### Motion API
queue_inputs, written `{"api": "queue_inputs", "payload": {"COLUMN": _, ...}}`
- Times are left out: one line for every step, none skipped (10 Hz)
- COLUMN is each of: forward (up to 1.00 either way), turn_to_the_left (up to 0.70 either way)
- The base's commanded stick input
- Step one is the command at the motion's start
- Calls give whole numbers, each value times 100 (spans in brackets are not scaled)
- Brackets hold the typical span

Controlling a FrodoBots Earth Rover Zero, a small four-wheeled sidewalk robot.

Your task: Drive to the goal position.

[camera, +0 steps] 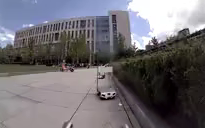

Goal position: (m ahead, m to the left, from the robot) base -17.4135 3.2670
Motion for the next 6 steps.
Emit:
{"api": "queue_inputs", "payload": {"forward": 5, "turn_to_the_left": 1}}
{"api": "queue_inputs", "payload": {"forward": 5, "turn_to_the_left": 1}}
{"api": "queue_inputs", "payload": {"forward": 5, "turn_to_the_left": 1}}
{"api": "queue_inputs", "payload": {"forward": 5, "turn_to_the_left": 1}}
{"api": "queue_inputs", "payload": {"forward": 5, "turn_to_the_left": 1}}
{"api": "queue_inputs", "payload": {"forward": 5, "turn_to_the_left": 1}}
